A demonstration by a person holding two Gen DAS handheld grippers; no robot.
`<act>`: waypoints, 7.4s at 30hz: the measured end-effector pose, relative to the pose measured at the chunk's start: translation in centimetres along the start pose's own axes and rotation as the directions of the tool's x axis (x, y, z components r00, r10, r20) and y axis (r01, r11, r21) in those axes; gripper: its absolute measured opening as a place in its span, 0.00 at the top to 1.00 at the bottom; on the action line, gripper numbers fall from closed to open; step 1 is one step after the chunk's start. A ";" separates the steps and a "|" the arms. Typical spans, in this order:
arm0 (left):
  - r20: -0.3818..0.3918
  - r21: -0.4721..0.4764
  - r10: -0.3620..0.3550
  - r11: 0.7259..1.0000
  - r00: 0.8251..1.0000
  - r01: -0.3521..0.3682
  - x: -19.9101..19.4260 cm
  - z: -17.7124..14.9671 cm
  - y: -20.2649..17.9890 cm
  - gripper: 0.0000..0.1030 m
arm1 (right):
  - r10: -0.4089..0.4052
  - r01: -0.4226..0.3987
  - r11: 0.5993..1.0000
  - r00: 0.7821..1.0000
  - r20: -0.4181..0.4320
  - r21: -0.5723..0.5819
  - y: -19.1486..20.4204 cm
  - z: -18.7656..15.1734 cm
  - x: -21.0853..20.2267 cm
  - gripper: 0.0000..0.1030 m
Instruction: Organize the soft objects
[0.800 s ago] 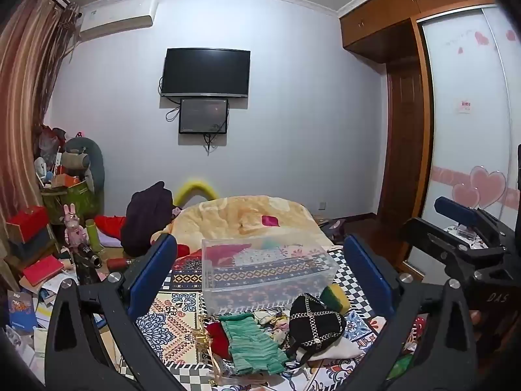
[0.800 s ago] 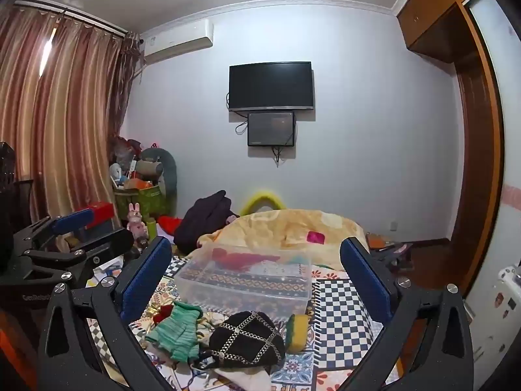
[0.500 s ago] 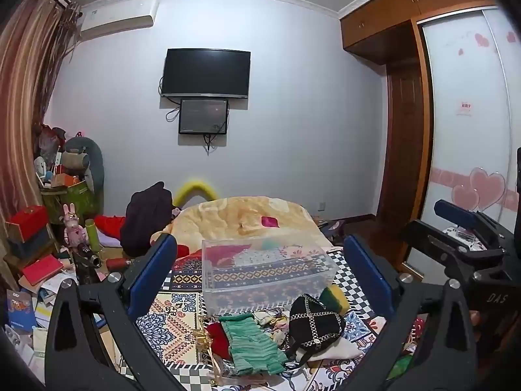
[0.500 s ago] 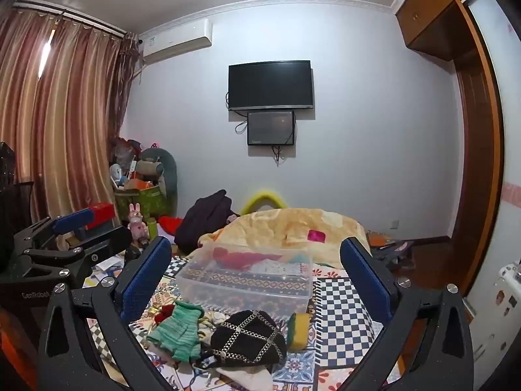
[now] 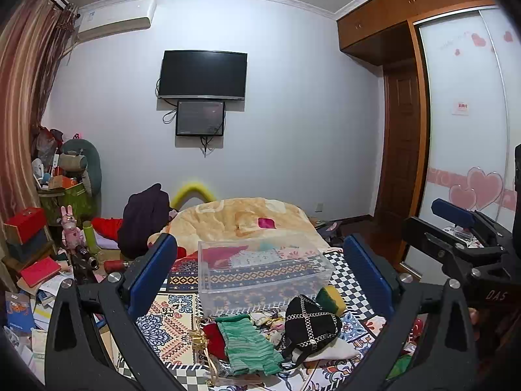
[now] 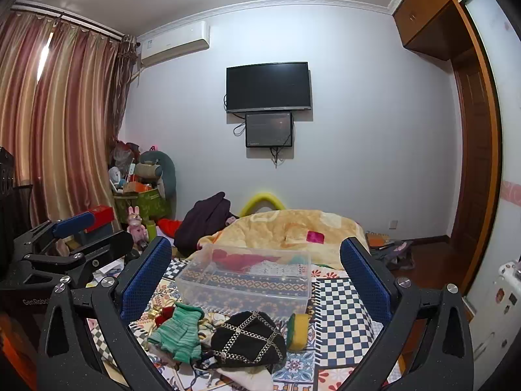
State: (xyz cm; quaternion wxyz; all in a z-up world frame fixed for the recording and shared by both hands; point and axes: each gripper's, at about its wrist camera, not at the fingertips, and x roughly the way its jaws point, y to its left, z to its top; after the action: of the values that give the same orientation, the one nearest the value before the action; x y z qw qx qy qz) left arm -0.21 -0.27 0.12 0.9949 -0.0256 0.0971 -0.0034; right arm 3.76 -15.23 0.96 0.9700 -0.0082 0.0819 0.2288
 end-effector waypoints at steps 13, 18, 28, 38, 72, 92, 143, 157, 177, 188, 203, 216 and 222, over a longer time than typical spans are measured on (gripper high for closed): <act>0.002 0.013 0.007 1.000 1.000 -0.007 0.0 -0.1 -0.3 0.00 | 0.000 0.000 1.000 1.000 0.000 0.008 -0.1 0.0 -0.1 0.00; 0.006 0.013 0.015 1.000 1.000 -0.015 -0.1 -0.1 -0.2 0.00 | 0.000 0.000 1.000 1.000 0.001 0.009 -0.1 0.1 -0.1 0.00; 0.011 0.014 0.021 1.000 1.000 -0.021 -0.1 0.0 0.0 0.00 | 0.000 0.000 1.000 1.000 0.001 0.009 0.0 0.1 -0.1 0.00; 0.019 0.017 0.017 1.000 1.000 -0.017 -0.3 -0.2 0.0 0.00 | 0.002 -0.002 1.000 1.000 0.002 0.012 0.0 0.0 -0.1 0.00; -0.139 -0.006 0.003 1.000 0.990 -0.004 2.9 -2.7 1.3 0.00 | -0.019 0.021 1.000 0.991 -0.130 0.019 -0.6 -2.8 3.3 0.00; -0.452 -0.108 -0.058 0.994 0.890 0.010 10.0 -11.3 4.0 0.23 | 0.163 -0.093 0.981 0.872 -0.462 0.169 -1.9 -10.2 9.7 0.01; -0.226 -0.112 -0.041 0.994 0.973 0.016 12.0 -2.0 5.6 0.86 | 0.142 -0.120 0.988 0.961 -0.239 0.101 -2.5 -2.9 10.8 0.81; -0.315 -0.044 0.035 0.998 0.949 -0.052 19.5 -2.6 5.8 0.86 | 0.099 -0.077 0.993 0.954 -0.283 0.087 -2.4 -3.5 16.5 0.80; -0.549 -0.034 -0.030 0.999 0.836 0.014 26.3 -6.5 6.1 0.86 | 0.081 -0.084 0.996 0.834 -0.546 0.019 -1.6 -7.5 22.6 0.70; -0.476 -0.028 -0.048 0.999 0.878 0.039 22.5 -4.2 6.0 0.65 | 0.076 -0.081 0.997 0.891 -0.448 0.009 -2.7 -4.2 18.8 0.48; -0.367 -0.021 -0.040 0.999 0.929 0.035 14.4 -2.7 6.9 0.34 | 0.017 -0.009 1.000 0.939 -0.344 0.025 -4.8 -3.1 13.3 0.32; -0.507 -0.054 -0.005 0.998 0.862 -0.026 13.3 -8.8 9.4 0.30 | -0.033 0.055 0.998 0.865 -0.500 0.029 -6.5 -9.5 13.5 0.31; -0.564 -0.087 -0.020 0.996 0.826 -0.035 13.4 -11.7 10.2 0.30 | -0.004 0.056 0.996 0.818 -0.576 0.072 -7.6 -12.3 14.2 0.31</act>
State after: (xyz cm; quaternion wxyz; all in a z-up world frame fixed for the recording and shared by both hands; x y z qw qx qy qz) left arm 10.71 9.17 -14.41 0.9197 -0.0698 0.3865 -0.0022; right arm 17.74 -16.36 -13.60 0.9030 -0.0368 0.3801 0.1967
